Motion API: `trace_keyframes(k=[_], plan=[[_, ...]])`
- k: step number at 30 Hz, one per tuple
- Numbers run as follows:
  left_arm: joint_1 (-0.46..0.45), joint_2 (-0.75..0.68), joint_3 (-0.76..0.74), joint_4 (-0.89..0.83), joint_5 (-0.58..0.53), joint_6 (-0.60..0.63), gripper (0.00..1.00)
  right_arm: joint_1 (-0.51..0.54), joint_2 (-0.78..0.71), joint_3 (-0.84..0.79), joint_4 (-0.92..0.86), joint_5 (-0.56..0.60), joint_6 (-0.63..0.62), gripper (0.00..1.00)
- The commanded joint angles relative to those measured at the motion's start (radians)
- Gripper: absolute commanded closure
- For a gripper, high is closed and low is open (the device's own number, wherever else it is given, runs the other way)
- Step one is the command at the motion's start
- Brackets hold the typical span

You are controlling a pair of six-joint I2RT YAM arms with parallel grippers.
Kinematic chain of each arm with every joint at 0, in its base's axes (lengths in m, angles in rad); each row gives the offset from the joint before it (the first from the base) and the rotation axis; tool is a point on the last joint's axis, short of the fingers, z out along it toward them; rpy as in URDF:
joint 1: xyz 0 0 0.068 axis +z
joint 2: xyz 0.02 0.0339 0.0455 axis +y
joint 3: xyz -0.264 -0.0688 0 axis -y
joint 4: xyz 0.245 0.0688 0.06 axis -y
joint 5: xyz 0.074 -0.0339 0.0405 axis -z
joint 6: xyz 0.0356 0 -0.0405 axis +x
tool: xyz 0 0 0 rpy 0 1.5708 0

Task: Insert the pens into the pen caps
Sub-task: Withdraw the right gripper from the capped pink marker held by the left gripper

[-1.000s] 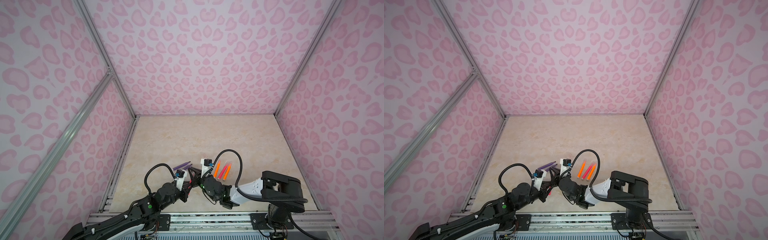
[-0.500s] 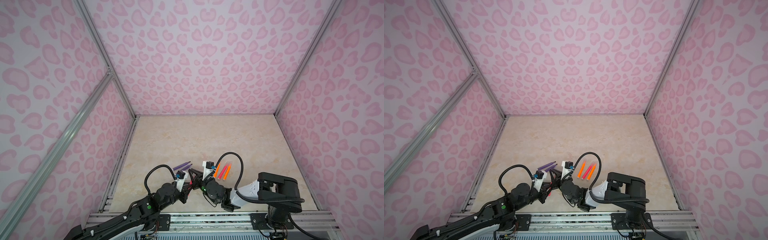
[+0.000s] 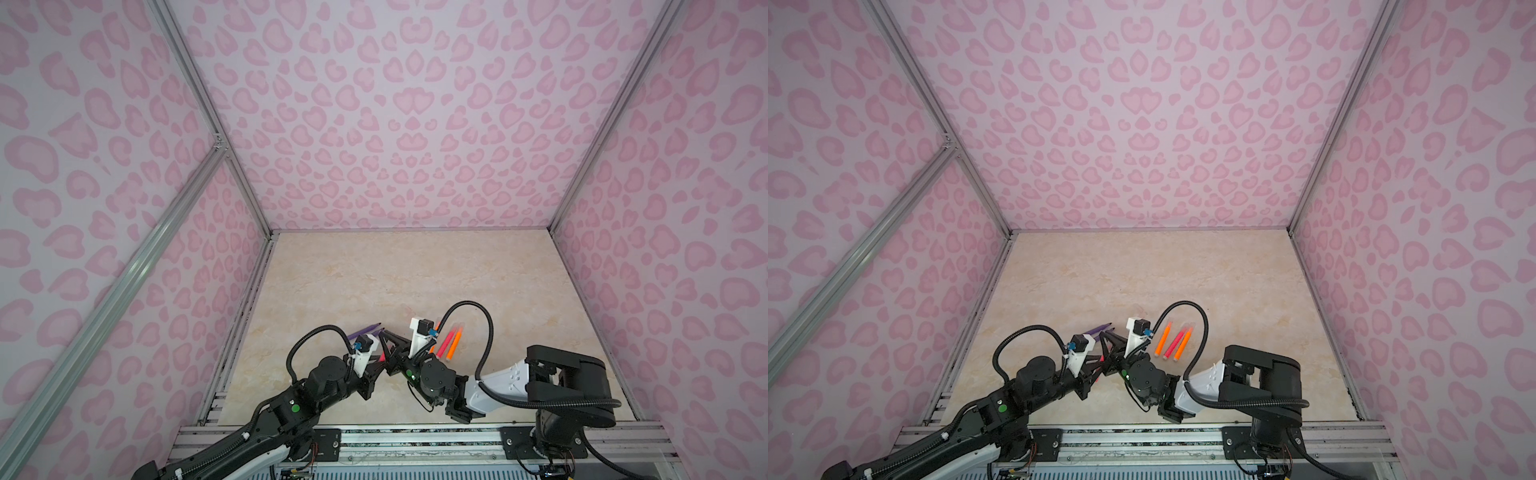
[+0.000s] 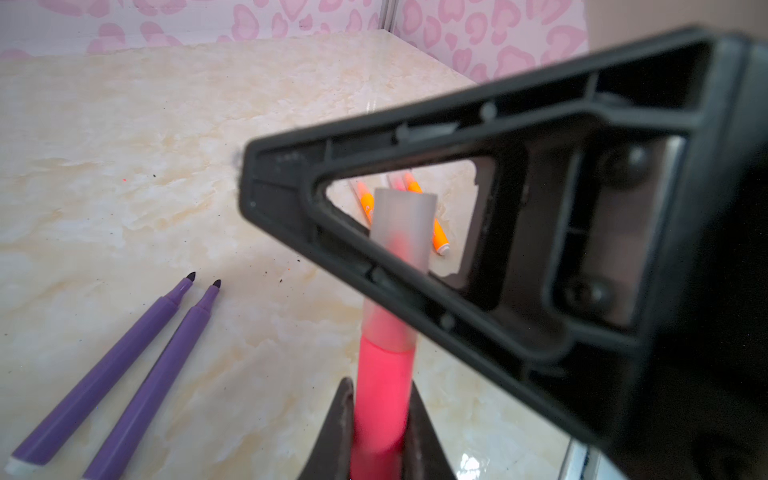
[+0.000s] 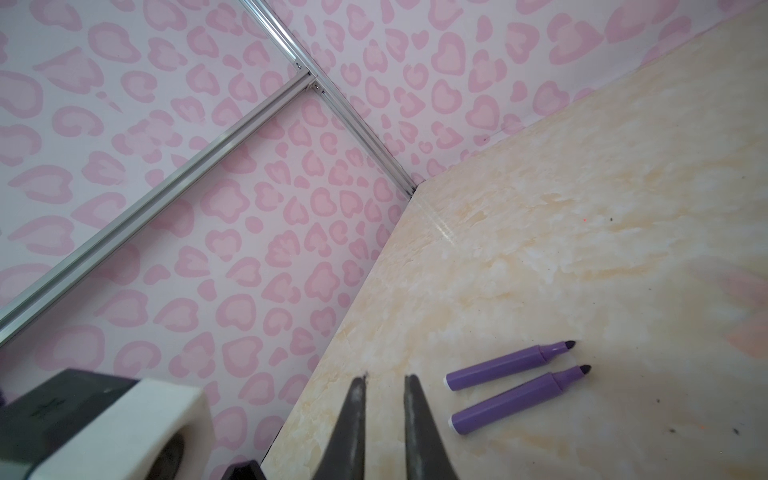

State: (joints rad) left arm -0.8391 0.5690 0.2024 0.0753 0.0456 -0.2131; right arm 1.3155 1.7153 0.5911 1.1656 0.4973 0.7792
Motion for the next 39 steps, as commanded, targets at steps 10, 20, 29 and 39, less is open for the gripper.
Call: trace_keyframes(k=[10, 20, 29, 39], plan=[[0.063, 0.048, 0.152, 0.279, -0.2, -0.12, 0.96, 0.018, -0.099, -0.074, -0.151, -0.165, -0.098, 1.0], [0.062, 0.039, 0.161, 0.269, -0.104, -0.136, 0.96, -0.004, -0.192, -0.108, -0.175, -0.208, -0.135, 1.0], [0.062, 0.07, 0.166, 0.258, -0.101, -0.13, 0.96, -0.03, -0.267, -0.132, -0.197, -0.176, -0.14, 0.83], [0.059, 0.208, 0.109, 0.239, -0.148, -0.182, 0.96, -0.146, -0.506, -0.105, -0.562, -0.098, -0.122, 0.35]])
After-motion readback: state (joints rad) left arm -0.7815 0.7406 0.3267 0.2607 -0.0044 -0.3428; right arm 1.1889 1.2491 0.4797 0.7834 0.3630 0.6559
